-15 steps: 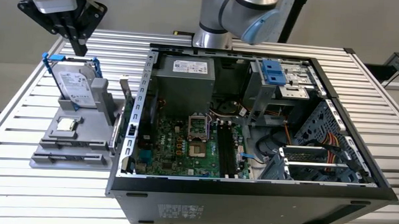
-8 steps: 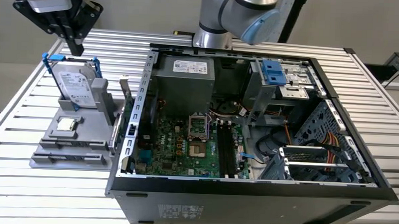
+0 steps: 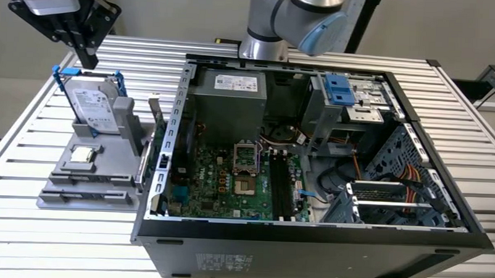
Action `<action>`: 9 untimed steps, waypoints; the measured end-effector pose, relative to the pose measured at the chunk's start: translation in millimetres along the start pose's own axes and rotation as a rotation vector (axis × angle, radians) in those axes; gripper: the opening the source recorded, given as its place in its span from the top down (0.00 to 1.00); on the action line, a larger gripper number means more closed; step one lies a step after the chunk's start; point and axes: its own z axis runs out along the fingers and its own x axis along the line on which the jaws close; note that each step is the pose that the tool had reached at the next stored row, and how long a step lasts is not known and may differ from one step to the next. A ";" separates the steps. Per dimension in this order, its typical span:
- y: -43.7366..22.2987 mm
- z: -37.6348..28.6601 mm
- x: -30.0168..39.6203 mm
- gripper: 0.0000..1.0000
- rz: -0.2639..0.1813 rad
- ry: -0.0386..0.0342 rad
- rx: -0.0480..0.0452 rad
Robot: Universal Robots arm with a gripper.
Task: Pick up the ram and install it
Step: 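Reach for the ram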
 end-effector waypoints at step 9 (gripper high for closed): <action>-0.5 0.0 7.0 1.00 0.000 0.0000 -0.0001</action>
